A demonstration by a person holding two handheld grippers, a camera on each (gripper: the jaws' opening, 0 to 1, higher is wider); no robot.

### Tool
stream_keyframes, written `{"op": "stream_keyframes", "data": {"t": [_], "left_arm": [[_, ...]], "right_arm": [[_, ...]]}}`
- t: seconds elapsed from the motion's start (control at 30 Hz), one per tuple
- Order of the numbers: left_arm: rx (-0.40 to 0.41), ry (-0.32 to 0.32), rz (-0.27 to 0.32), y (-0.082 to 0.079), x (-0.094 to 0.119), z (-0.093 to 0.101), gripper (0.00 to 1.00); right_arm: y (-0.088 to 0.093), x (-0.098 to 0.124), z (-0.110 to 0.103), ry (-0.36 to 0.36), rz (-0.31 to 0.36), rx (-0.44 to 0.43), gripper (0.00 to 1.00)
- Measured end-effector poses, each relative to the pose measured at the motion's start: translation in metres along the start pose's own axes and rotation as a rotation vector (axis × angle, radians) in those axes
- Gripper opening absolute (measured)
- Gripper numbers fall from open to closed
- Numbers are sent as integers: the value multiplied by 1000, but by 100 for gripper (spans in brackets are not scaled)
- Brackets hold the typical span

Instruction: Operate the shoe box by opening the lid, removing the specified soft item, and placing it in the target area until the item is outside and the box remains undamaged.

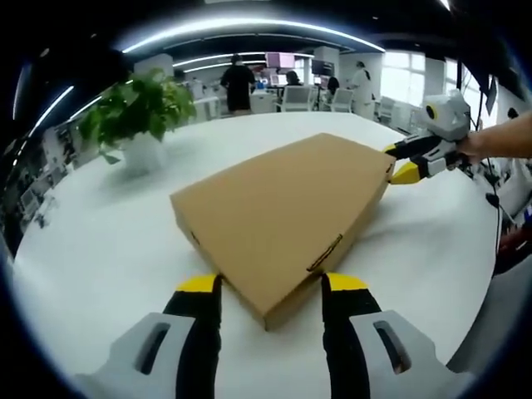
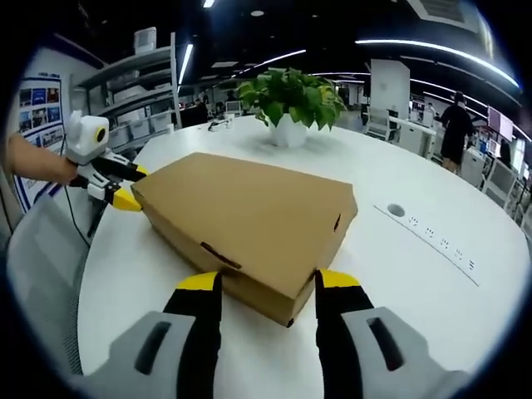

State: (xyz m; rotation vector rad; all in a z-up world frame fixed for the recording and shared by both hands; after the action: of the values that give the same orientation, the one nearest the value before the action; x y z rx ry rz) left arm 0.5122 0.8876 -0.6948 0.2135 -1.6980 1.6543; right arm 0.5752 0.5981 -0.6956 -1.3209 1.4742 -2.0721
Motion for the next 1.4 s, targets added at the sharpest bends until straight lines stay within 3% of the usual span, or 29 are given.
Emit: {"op": "stream_keyframes", "data": {"t": [0.77, 1.4], "left_arm": [[-66, 94, -48, 9, 22, -19, 46], [-169, 183, -121, 16, 45, -35, 47]], "right_arm": [[2, 13, -50, 70, -21, -77, 39], [6, 30, -112, 122, -26, -120, 35]]}}
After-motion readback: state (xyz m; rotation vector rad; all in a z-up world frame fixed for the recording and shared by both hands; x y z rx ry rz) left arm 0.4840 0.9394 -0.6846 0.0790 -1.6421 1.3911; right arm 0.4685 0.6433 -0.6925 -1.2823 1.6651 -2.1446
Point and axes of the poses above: the point that each gripper's makers call its tool centre point, and the gripper's own axes: x roughly backward along the fingers, z roughly to its right, y roughly out of its underside, the point moved 6 cm from there along x, roughly backward along the fingers, and after that the axes turned 8 degrees about x, right-handed, at the moved point
